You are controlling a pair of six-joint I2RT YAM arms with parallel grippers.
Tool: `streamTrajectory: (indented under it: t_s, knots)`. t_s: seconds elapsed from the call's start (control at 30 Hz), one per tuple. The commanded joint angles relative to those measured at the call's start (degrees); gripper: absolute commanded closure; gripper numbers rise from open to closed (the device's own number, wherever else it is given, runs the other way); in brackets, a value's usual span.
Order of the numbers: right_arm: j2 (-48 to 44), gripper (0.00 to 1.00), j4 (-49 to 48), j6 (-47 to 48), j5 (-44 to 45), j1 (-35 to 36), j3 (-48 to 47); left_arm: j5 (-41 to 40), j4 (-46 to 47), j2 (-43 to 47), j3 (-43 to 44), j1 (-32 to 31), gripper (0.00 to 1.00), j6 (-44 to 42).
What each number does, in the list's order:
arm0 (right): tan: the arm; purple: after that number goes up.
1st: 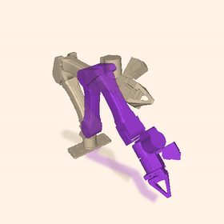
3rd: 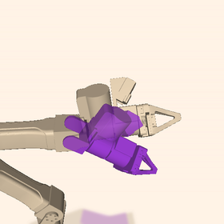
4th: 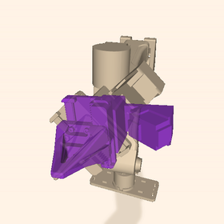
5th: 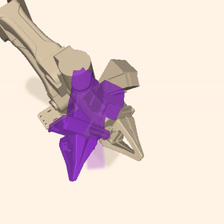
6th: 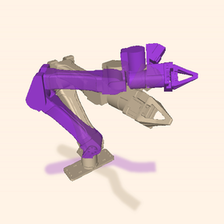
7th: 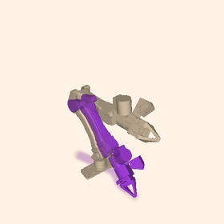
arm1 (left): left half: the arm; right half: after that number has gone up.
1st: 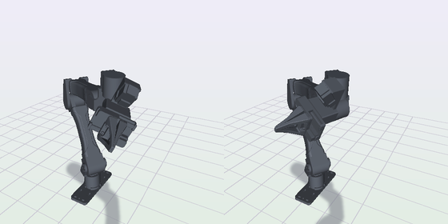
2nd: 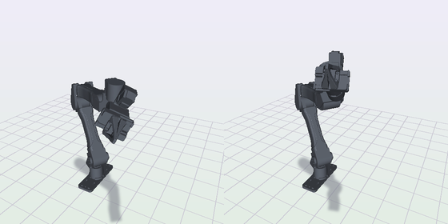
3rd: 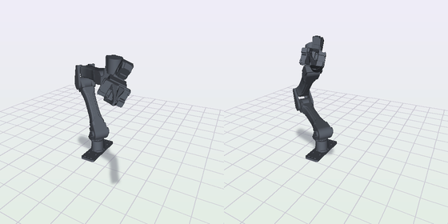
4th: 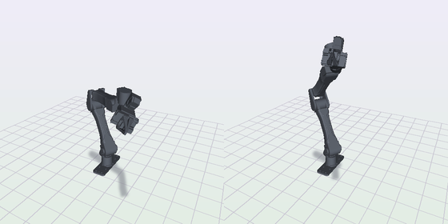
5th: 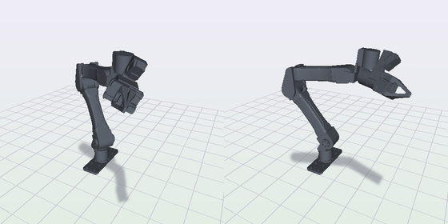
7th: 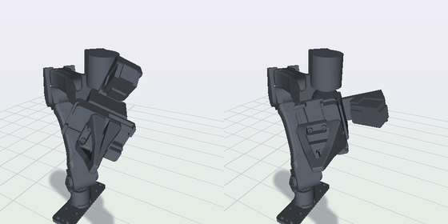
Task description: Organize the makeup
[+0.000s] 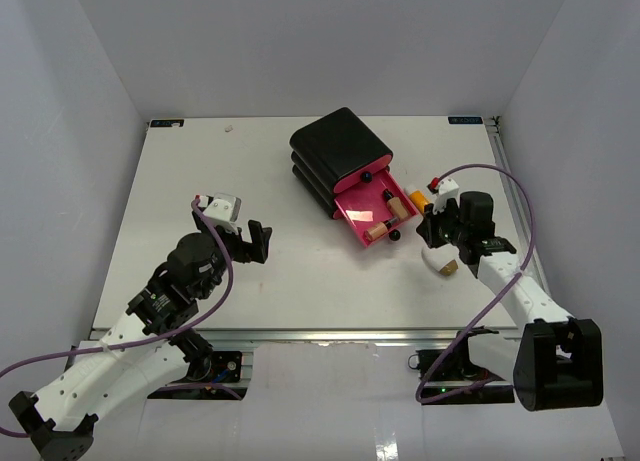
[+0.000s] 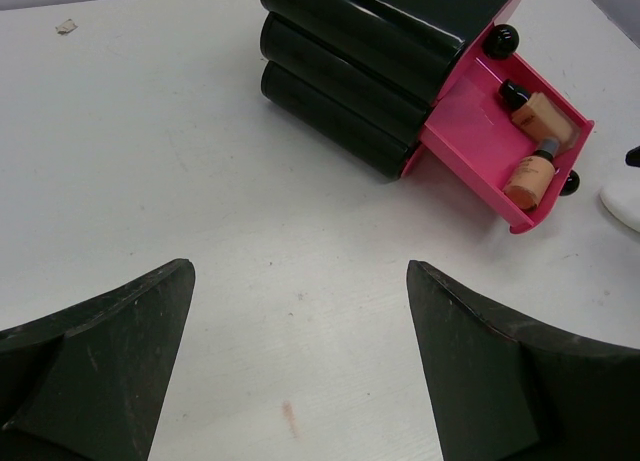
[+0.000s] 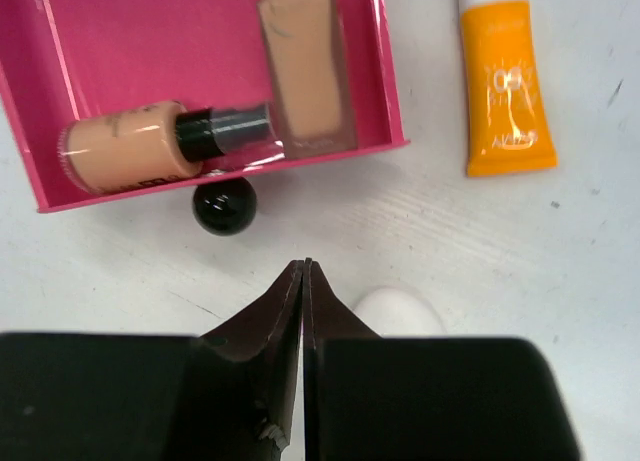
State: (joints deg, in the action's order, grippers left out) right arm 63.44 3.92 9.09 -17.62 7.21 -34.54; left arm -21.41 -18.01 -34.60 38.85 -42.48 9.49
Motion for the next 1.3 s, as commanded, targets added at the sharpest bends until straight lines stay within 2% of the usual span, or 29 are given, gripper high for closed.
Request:
streamTrajectory:
  t_s: [0.0,0.17,0.4,0.6,0.9,1.27]
  knots:
    - [4.21,0.92,-4.59,-9.56,-3.38,-1.48,0.43,0.25,0.69,0.67,-0.27,0.35,0.02,0.09]
    - [11.97,0.92,-8.95,-13.67,-9.84,-2.49,-0.44,-0.28,0.69,0.58,-0.28,0.52,0.02,0.0]
    - [25.63,0.92,-16.73,-25.3,-17.99,-3.51,-0.88,-0.05,0.78,0.67,-0.35,1.5,0.02,-0.17]
    - [33.78,0.88,-25.21,-35.3,-26.52,-3.96,-2.69,1.37,1.13,-0.35,-0.34,2.66,0.02,-0.33]
    - [37.6,0.84,-40.52,-48.69,-32.91,-4.14,-5.77,3.07,1.57,-1.29,-0.28,4.36,0.02,-0.6]
    - [41.22,0.84,-47.4,-56.96,-34.51,-3.83,-11.86,4.15,1.92,-1.93,-0.35,5.14,0.02,-0.63]
